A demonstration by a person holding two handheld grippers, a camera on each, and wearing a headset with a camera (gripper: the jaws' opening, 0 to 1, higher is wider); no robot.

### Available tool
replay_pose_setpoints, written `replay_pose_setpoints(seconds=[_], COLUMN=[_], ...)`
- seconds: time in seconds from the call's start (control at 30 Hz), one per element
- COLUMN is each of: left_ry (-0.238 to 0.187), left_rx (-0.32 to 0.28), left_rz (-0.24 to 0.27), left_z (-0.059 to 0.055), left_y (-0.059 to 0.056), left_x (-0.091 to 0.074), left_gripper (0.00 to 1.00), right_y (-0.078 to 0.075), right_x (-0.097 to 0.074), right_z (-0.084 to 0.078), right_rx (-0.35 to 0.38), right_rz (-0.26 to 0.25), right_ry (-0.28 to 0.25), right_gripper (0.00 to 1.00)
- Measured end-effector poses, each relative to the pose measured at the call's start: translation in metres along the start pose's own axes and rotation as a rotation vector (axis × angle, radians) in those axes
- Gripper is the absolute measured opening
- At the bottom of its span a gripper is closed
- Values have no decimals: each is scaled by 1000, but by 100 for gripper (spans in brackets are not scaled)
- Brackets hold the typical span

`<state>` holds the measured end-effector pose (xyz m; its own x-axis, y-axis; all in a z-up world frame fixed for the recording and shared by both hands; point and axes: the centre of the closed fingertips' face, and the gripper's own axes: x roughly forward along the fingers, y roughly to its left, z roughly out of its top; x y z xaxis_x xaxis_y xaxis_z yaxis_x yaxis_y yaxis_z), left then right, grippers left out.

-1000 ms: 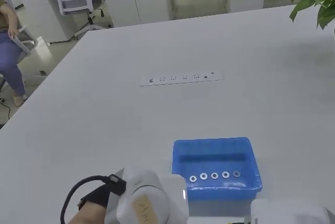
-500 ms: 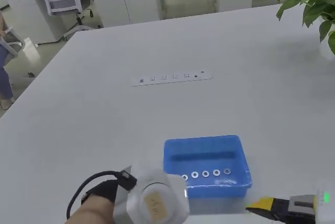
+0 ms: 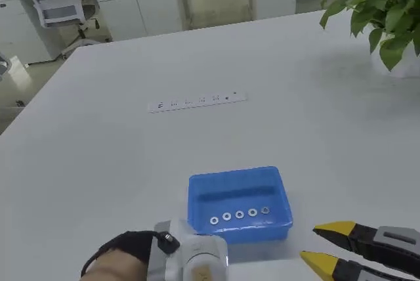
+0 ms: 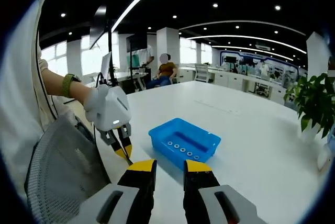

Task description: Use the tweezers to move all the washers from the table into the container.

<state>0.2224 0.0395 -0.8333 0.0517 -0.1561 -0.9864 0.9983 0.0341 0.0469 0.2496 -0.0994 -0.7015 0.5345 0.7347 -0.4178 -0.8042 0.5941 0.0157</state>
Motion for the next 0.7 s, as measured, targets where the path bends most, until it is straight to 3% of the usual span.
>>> replay_pose_setpoints(seconds=[0.17,0.4,0.47,0.57,0.7], left_ry=[34,32,7,-78,-147], left_rx=[9,-93,-128,-256,-327], left_rz=[26,26,36,36,65], left_z=[1,0,0,4,6], left_y=[1,3,3,0,-5], left_x=[0,-1,-1,-2,-12], left_gripper=[0,0,0,3,11], right_y=[5,10,11,11,11], right_x=[-14,-37,-43,-50,-53], right_z=[5,12,17,22,22], right_rx=[-6,-13,11,22,35], right_rz=[-14,-47,-47,-58,-66], right_ry=[-19,-55,-83,-112,-119], right_gripper=[18,21,24,26,31])
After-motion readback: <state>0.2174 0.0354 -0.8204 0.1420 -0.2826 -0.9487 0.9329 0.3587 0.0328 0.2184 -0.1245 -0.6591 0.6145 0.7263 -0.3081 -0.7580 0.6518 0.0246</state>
